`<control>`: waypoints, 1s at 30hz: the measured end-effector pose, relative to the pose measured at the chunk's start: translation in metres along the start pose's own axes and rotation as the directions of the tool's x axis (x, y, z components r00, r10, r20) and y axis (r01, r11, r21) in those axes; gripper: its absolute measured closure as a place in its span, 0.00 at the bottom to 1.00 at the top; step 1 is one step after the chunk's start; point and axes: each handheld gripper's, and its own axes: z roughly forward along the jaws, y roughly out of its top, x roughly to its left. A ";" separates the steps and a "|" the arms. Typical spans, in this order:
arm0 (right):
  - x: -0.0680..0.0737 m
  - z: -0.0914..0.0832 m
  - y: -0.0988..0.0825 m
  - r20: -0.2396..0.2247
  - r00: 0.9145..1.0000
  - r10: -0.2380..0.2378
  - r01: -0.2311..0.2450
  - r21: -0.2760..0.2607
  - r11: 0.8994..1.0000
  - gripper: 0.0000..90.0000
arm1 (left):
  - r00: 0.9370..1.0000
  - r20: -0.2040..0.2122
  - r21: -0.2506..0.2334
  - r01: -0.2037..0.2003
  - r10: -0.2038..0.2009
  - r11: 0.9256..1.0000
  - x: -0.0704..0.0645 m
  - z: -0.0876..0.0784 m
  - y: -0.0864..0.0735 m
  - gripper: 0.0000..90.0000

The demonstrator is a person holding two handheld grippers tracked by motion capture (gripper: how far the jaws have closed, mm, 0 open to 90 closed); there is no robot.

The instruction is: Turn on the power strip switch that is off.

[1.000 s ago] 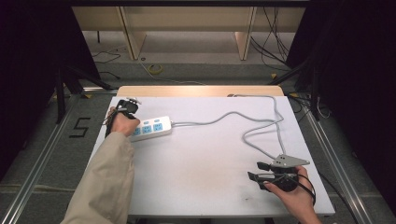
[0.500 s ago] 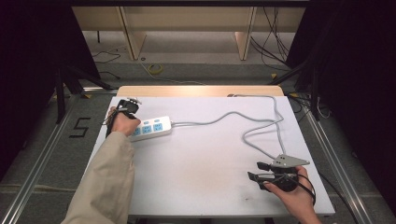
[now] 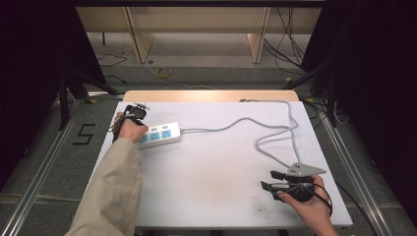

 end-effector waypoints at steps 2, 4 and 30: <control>0.000 0.000 0.000 -0.001 1.000 0.000 0.000 0.000 1.000 0.48 | 1.000 0.000 0.001 0.001 -0.001 1.000 0.000 0.000 0.000 1.00; 0.000 0.000 0.000 0.000 1.000 0.000 0.000 0.002 1.000 0.48 | 1.000 0.003 0.002 0.004 -0.004 1.000 0.000 0.000 0.000 1.00; 0.000 0.000 0.000 -0.001 1.000 -0.004 0.004 -0.001 1.000 0.48 | 1.000 -0.019 0.007 -0.006 0.006 1.000 -0.003 0.002 0.001 1.00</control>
